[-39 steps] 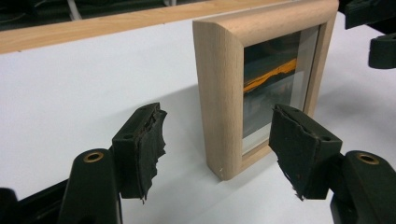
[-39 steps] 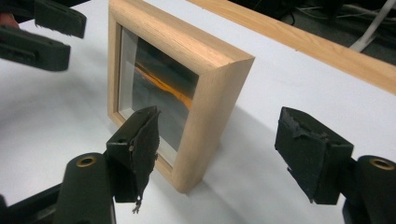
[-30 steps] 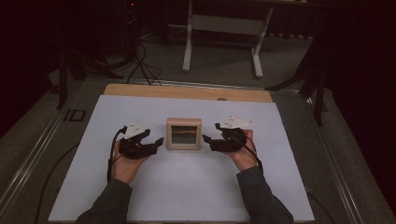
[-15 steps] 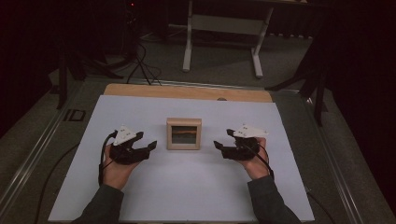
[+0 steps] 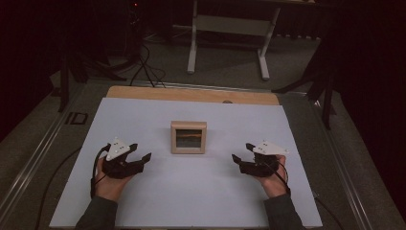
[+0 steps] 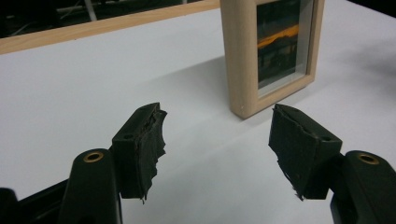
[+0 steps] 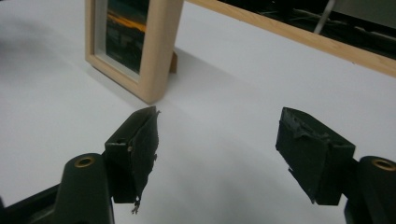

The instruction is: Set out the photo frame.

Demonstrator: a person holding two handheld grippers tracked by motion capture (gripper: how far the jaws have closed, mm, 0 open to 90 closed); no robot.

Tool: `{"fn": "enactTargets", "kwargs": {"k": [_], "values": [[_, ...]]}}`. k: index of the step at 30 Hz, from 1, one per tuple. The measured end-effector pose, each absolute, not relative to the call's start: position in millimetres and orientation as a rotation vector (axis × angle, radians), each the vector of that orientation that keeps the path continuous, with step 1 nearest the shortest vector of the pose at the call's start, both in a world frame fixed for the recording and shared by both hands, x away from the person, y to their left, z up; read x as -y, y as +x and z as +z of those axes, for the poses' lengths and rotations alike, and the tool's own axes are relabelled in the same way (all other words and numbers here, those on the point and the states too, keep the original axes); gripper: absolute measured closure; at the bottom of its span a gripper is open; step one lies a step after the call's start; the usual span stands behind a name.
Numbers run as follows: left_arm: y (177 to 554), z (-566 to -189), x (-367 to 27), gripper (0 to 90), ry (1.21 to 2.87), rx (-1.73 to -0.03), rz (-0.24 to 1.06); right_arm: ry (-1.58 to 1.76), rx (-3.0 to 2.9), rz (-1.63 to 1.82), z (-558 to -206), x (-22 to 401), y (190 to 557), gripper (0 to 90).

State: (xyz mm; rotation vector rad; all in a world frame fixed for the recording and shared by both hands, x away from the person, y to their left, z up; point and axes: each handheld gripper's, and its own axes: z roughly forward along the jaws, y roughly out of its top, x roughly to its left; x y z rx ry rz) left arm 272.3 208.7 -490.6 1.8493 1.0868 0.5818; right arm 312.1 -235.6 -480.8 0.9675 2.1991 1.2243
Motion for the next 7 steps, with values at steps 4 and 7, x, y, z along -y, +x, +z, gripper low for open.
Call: {"fn": "enactTargets", "kwargs": {"k": [4, 7], "values": [[267.1, -498.0, -212.5, 34.6, 1.876, -1.092, 0.586, 1.003, -2.18, 1.235, -484.4, 244.1, 306.2, 28.7], [263.7, -502.6, -217.4, 33.8, 1.894, -1.111, 0.613, 1.029, -2.179, 1.233, -487.8, 251.5, 301.6, 28.0]]}}
